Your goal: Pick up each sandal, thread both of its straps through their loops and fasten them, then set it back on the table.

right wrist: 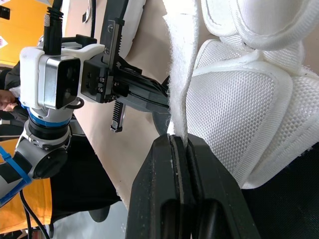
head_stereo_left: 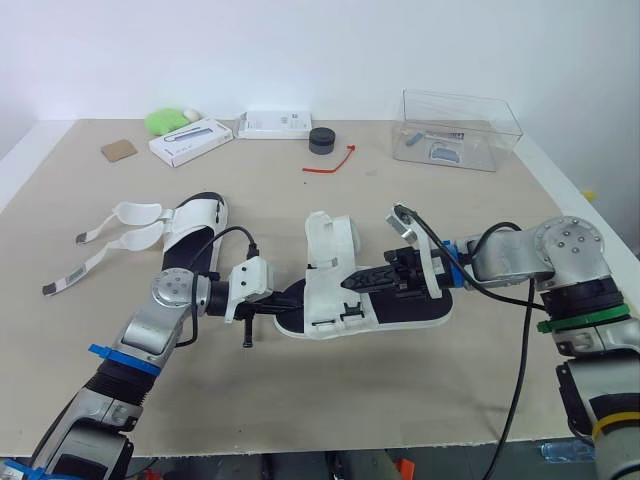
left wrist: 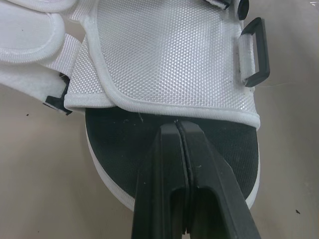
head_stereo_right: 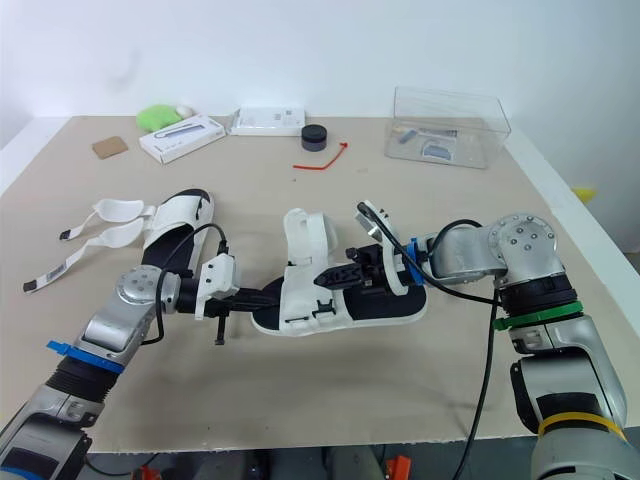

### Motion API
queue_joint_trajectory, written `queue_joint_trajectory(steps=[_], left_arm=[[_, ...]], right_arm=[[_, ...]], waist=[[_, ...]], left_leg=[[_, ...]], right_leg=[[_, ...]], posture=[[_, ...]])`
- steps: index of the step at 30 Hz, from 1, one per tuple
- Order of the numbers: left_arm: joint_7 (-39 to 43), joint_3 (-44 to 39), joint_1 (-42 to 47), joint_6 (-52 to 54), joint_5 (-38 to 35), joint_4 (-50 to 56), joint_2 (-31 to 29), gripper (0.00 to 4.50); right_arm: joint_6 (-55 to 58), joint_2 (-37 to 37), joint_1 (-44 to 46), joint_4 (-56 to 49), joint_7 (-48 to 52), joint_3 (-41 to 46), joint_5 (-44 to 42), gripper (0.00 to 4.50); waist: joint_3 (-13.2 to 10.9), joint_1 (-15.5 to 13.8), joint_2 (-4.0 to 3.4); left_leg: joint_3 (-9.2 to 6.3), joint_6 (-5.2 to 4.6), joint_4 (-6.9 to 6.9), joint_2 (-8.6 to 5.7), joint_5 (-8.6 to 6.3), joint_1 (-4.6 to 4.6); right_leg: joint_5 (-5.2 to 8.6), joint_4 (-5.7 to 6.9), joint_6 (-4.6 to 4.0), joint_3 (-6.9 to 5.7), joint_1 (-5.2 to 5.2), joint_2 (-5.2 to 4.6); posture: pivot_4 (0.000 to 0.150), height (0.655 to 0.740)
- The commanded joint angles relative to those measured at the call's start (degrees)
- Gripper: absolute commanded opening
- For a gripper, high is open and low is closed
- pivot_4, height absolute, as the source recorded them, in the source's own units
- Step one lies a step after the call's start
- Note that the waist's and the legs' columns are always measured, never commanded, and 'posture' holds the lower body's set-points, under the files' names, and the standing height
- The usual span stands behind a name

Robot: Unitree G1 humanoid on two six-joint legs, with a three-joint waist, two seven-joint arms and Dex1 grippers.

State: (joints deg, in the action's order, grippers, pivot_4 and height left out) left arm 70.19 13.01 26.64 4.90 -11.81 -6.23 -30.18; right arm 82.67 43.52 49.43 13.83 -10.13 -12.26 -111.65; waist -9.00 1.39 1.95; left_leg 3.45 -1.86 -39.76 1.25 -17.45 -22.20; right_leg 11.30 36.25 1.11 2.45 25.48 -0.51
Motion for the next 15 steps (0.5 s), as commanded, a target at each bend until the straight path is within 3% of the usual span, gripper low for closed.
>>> queue_joint_trajectory(steps=[1, 15], left_arm=[[-0.04, 0.14, -0.29, -0.02, 0.65, -0.71, -0.77, 0.0], [0.09, 0.31, -0.4, -0.57, 1.12, -0.85, -0.87, 0.0]], right_arm=[[0.51, 0.04, 1.24, 0.11, 0.76, 0.91, -1.35, 0.01], [1.24, -1.11, 2.62, 1.78, 0.79, 1.64, -1.35, 0.01]], waist=[[0.0, 0.0, 0.0], [0.0, 0.0, 0.0]], left_leg=[[0.0, 0.0, 0.0, 0.0, 0.0, 0.0], [0.0, 0.0, 0.0, 0.0, 0.0, 0.0]], right_leg=[[0.0, 0.0, 0.0, -0.01, 0.0, 0.0], [0.0, 0.0, 0.0, 0.0, 0.0, 0.0]], posture=[[0.15, 0.74], [0.15, 0.74]])
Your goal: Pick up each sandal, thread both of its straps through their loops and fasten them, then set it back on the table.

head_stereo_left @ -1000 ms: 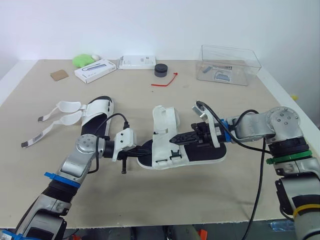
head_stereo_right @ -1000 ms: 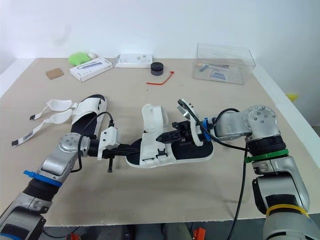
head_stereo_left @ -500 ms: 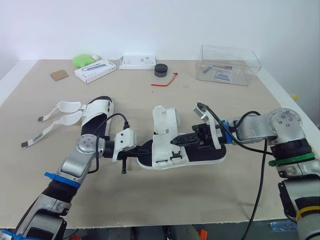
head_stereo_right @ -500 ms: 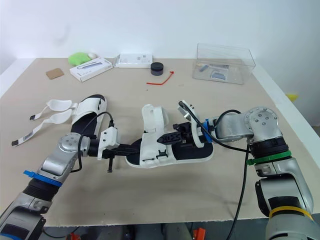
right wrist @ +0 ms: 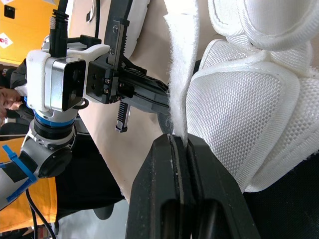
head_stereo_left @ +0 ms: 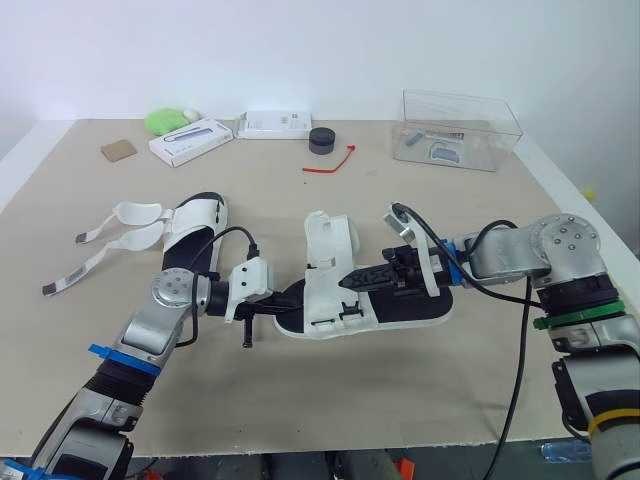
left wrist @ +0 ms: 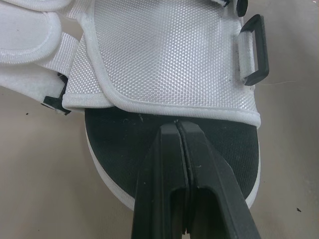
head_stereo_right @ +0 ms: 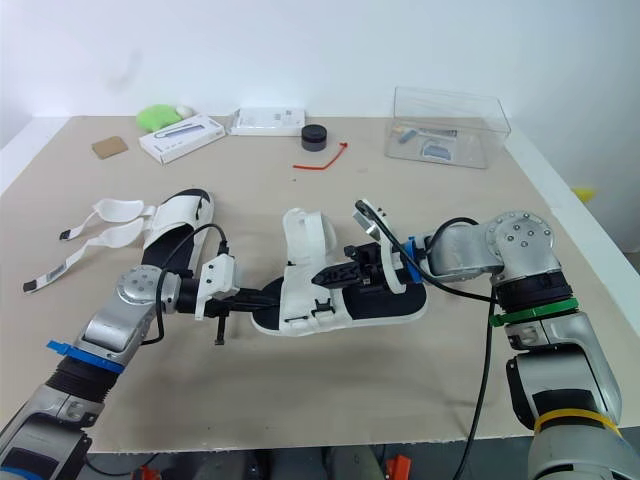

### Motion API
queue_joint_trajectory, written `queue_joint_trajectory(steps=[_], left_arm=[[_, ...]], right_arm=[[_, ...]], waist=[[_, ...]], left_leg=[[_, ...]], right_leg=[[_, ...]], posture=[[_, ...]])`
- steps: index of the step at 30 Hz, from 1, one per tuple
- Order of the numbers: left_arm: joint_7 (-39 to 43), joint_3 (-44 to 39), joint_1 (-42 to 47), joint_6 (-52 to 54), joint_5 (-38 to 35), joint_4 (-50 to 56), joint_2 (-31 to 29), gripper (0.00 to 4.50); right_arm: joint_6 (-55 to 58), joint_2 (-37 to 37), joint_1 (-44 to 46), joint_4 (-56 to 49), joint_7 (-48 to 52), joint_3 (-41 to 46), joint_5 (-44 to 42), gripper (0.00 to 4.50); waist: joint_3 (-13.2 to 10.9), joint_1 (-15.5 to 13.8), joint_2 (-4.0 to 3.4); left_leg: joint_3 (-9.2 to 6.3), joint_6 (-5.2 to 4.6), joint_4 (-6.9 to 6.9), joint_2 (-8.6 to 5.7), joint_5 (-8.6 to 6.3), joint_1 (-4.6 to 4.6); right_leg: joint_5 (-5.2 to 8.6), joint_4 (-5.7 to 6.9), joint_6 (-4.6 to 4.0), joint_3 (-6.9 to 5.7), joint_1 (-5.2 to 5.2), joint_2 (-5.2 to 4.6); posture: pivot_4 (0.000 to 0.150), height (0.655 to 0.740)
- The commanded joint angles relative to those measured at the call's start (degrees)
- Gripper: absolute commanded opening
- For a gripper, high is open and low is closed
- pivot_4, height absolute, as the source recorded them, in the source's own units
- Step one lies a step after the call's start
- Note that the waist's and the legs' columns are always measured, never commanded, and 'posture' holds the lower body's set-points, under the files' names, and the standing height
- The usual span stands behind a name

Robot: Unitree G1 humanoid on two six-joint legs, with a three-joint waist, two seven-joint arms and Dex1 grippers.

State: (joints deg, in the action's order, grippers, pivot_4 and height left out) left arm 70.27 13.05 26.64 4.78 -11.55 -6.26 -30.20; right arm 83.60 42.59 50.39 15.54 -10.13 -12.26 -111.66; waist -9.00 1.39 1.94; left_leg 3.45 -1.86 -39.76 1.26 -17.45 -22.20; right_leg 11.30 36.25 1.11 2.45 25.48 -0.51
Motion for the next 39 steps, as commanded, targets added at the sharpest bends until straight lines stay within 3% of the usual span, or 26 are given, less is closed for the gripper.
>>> queue_joint_trajectory(steps=[1, 9, 31, 34, 39], left_arm=[[0.02, 0.28, -0.45, -0.54, 0.9, -0.81, -0.86, 0.0], [-0.02, 0.34, -0.23, -0.87, 1.11, -1.22, -0.74, 0.0], [0.13, 0.68, -0.28, -1.29, 1.05, -1.4, -0.76, 0.0], [0.09, 0.74, -0.32, -1.31, 1.03, -1.33, -0.67, 0.0], [0.01, 0.81, -0.42, -1.31, 1.06, -1.29, -0.59, 0.0]], right_arm=[[0.37, -0.25, 1.79, 0.16, 0.91, 1.78, -1.34, 0.01], [0.74, -0.68, 2.43, 0.89, 1.08, 2.06, -1.34, 0.01], [-3.52, 5.48, -2.74, -12.65, -0.24, -1.5, -1.34, 0.01], [-4.12, 5.95, -2.86, -13.8, -0.47, -1.83, -1.23, 1.04], [-4.3, 6.86, -2.95, -15.04, 0.03, -2.44, -1.19, 1.04]], waist=[[0.0, 0.0, 0.0], [0.0, 0.0, 0.0], [0.05, -0.02, -0.07], [0.05, -0.03, -0.07], [0.05, -0.03, -0.07]], left_leg=[[0.0, 0.0, 0.0, 0.0, 0.0, 0.0], [0.01, 0.0, 0.0, 0.0, 0.0, 0.0], [0.0, 0.0, 0.0, 0.0, 0.0, 0.0], [-0.01, 0.0, 0.0, 0.01, 0.0, 0.0], [0.01, 0.0, -0.02, 0.0, 0.0, 0.0]], right_leg=[[0.0, 0.0, 0.0, 0.0, 0.0, 0.0], [0.0, 0.0, 0.0, 0.01, 0.0, 0.0], [0.0, -0.02, 0.0, -0.01, -0.01, -0.01], [0.0, -0.01, 0.0, -0.02, -0.01, -0.01], [-0.01, -0.01, 0.02, 0.0, -0.01, -0.01]], posture=[[0.15, 0.74], [0.15, 0.74], [0.15, 0.74], [0.15, 0.74], [0.15, 0.74]])
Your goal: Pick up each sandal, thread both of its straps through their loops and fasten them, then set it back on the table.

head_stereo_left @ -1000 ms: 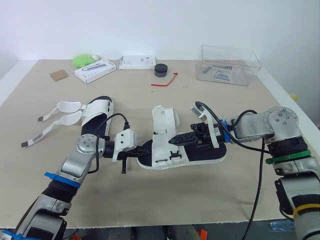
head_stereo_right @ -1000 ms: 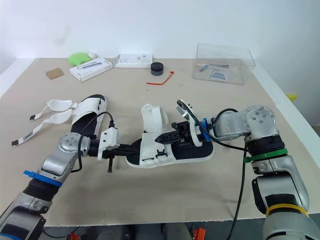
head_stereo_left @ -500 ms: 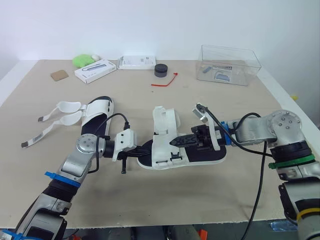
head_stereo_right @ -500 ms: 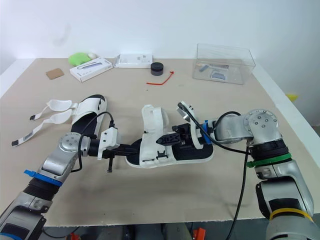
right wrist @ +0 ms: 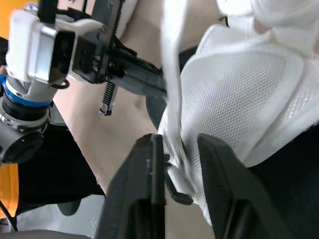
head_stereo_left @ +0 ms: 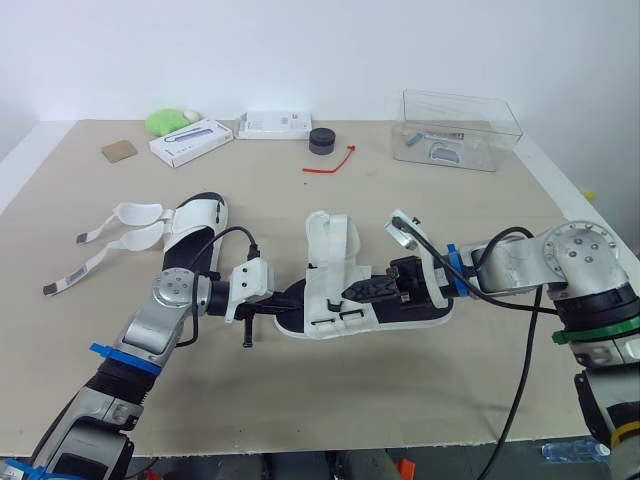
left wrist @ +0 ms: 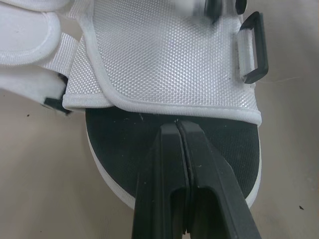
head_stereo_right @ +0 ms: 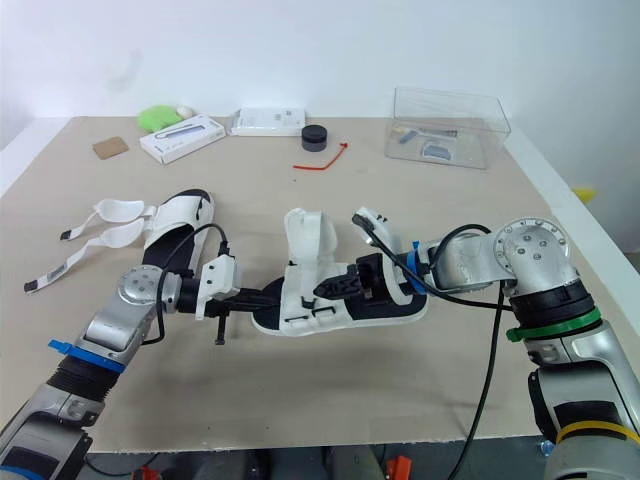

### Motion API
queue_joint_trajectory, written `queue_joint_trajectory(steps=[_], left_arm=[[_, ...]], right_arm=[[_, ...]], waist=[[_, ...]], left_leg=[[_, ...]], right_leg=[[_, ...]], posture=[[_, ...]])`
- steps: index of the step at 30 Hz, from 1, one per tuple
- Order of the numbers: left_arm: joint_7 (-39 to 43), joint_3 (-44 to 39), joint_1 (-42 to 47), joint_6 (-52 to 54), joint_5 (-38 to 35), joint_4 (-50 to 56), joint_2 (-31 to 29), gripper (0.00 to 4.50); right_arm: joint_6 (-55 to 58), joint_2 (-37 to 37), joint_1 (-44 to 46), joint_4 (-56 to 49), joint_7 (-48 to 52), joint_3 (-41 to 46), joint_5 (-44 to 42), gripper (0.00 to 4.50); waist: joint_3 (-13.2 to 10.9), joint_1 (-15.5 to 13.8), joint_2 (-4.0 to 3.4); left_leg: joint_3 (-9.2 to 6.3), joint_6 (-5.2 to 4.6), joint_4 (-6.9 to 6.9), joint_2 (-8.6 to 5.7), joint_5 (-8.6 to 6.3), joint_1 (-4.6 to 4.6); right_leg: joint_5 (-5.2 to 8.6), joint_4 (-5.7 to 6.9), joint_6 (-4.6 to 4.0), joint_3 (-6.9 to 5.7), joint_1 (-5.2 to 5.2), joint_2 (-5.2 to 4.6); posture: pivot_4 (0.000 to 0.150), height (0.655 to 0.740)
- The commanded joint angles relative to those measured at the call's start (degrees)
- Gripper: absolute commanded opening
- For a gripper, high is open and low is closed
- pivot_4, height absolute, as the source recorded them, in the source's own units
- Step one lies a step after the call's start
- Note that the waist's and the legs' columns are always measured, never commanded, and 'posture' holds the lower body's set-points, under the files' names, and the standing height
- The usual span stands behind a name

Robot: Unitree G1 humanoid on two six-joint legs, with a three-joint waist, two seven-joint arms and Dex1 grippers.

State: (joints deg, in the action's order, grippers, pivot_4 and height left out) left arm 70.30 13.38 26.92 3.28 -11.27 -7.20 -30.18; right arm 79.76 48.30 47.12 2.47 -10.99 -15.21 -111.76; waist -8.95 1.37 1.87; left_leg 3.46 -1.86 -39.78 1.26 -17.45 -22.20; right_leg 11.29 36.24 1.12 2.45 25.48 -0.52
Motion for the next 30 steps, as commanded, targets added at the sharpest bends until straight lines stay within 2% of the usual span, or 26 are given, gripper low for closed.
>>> queue_joint_trajectory(steps=[1, 10, 23, 30], left_arm=[[-0.06, 0.52, -0.76, 0.17, 0.8, -0.31, -0.57, 0.0], [-0.24, 0.66, -0.87, 0.05, 0.84, -0.25, -0.37, 0.0], [-0.56, 0.67, -1.01, 0.26, 0.78, -0.15, -0.3, 0.0], [-0.69, 0.53, -0.91, 0.21, 0.81, -0.3, -0.41, 0.0]], right_arm=[[-0.69, 1.17, 0.22, -2.02, 0.95, 0.46, -1.15, 1.04], [-2.49, -1.11, 0.91, -3.03, 0.89, 0.29, 1.2, 1.04], [-2.55, -7.77, 1.58, -4.33, 4.49, 2.52, 14.01, 1.04], [-2.99, -11.67, 1.62, -2.57, 2.44, 4.8, 14.72, 1.04]], waist=[[0.0, 0.0, 0.0], [0.0, 0.0, 0.0], [0.02, -0.03, -0.02], [0.03, -0.02, -0.04]], left_leg=[[-0.01, 0.0, 0.0, 0.0, 0.0, 0.0], [0.0, 0.0, 0.0, 0.0, 0.0, 0.0], [0.0, 0.0, -0.01, 0.0, 0.0, 0.0], [0.0, 0.01, -0.02, 0.0, 0.01, 0.0]], right_leg=[[0.0, 0.0, 0.0, -0.01, 0.0, 0.0], [0.0, 0.0, 0.0, 0.0, 0.0, 0.0], [-0.01, 0.01, 0.0, -0.02, 0.0, -0.02], [-0.01, 0.01, 0.0, -0.02, 0.0, -0.02]], posture=[[0.15, 0.74], [0.15, 0.74], [0.15, 0.74], [0.15, 0.74]])
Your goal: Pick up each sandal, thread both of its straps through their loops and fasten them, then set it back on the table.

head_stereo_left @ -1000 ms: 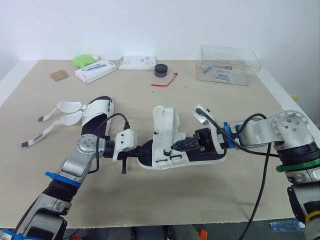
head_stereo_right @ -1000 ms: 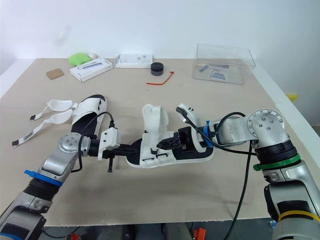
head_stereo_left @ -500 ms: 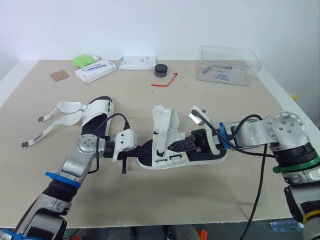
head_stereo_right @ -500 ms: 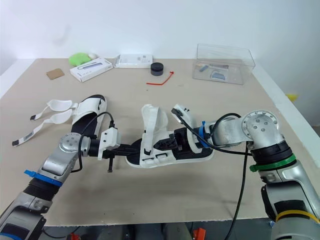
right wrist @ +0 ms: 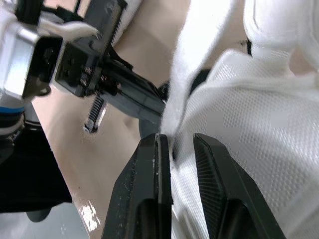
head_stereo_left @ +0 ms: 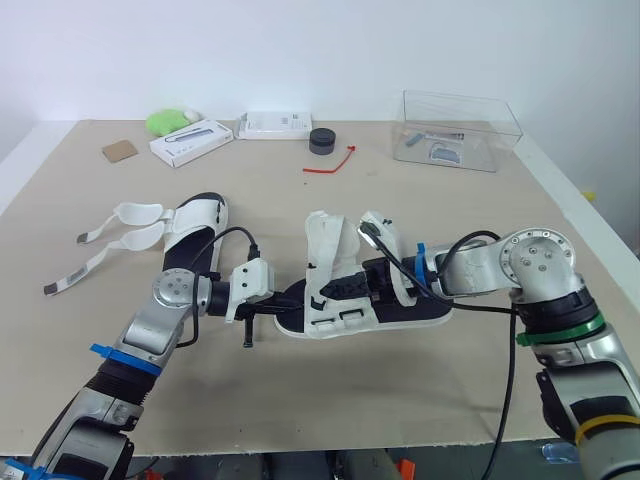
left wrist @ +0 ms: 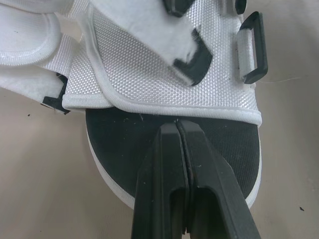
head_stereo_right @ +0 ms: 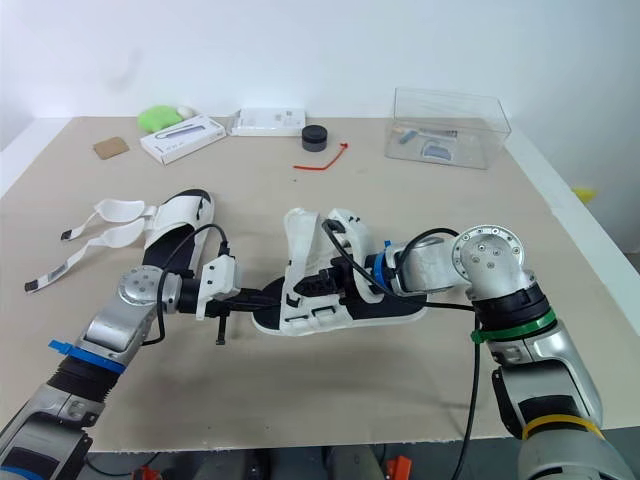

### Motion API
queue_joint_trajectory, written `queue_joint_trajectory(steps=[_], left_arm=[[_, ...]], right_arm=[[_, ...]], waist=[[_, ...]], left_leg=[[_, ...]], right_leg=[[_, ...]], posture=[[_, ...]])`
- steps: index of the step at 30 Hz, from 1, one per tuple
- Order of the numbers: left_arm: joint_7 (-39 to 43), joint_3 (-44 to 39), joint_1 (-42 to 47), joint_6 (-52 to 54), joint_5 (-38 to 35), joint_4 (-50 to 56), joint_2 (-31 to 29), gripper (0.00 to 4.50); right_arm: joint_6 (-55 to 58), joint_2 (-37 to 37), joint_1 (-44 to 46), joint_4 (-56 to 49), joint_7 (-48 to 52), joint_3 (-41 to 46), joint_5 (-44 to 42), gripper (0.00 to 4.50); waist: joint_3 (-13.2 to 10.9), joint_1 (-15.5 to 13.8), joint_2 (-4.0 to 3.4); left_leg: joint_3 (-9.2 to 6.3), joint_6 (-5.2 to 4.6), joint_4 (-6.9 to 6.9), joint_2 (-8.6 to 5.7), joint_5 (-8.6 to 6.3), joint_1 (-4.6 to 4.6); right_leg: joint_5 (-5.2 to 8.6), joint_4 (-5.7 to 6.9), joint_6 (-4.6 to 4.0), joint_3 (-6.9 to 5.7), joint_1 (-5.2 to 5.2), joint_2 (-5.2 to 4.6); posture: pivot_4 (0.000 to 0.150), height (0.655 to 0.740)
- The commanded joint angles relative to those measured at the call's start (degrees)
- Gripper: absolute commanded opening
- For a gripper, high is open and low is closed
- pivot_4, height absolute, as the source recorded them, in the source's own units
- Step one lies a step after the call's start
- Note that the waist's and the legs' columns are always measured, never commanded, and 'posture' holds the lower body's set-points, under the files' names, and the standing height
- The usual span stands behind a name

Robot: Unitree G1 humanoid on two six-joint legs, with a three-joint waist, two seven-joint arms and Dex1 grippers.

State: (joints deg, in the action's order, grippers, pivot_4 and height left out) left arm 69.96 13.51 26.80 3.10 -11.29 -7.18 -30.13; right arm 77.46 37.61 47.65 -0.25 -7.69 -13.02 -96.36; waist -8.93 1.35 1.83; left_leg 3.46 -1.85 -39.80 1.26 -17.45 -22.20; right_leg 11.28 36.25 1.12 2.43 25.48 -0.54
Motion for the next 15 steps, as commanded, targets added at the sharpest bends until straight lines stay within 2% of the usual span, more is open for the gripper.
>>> queue_joint_trajectory(steps=[1, 12, 13, 15], left_arm=[[-0.35, 0.4, -0.75, 0.39, 0.82, -0.36, -0.44, 0.0], [-0.38, 0.5, -0.65, -0.02, 1.06, -0.68, -0.43, 0.0], [-0.4, 0.47, -0.64, 0.01, 1.04, -0.67, -0.43, 0.0], [-0.45, 0.43, -0.66, 0.03, 1.0, -0.65, -0.42, 0.0]], right_arm=[[-0.8, -1.46, 1.06, 0.46, -1.29, 2.95, -0.82, 1.04], [-2.41, -4.61, -0.15, 1.59, -7.82, 4.21, -7.0, 1.04], [-2.51, -4.59, -0.31, 1.41, -8.25, 4.01, -7.52, 0.53], [-2.7, -4.52, -0.79, 0.58, -8.88, 3.57, -8.68, 0.53]], waist=[[0.0, 0.0, 0.0], [0.0, 0.01, -0.01], [0.0, 0.01, -0.01], [0.0, 0.01, -0.01]], left_leg=[[0.0, 0.0, 0.0, 0.0, 0.0, 0.0], [0.01, 0.0, 0.0, 0.0, 0.0, 0.0], [0.01, 0.0, 0.0, 0.0, 0.0, 0.0], [0.01, 0.0, 0.0, 0.0, 0.0, 0.0]], right_leg=[[0.0, 0.0, 0.0, 0.0, 0.0, 0.0], [-0.01, 0.01, 0.0, 0.0, 0.0, -0.01], [-0.01, 0.0, 0.0, 0.0, 0.0, -0.01], [-0.01, 0.0, 0.0, 0.0, 0.0, 0.0]], posture=[[0.15, 0.74], [0.15, 0.74], [0.15, 0.74], [0.15, 0.74]])
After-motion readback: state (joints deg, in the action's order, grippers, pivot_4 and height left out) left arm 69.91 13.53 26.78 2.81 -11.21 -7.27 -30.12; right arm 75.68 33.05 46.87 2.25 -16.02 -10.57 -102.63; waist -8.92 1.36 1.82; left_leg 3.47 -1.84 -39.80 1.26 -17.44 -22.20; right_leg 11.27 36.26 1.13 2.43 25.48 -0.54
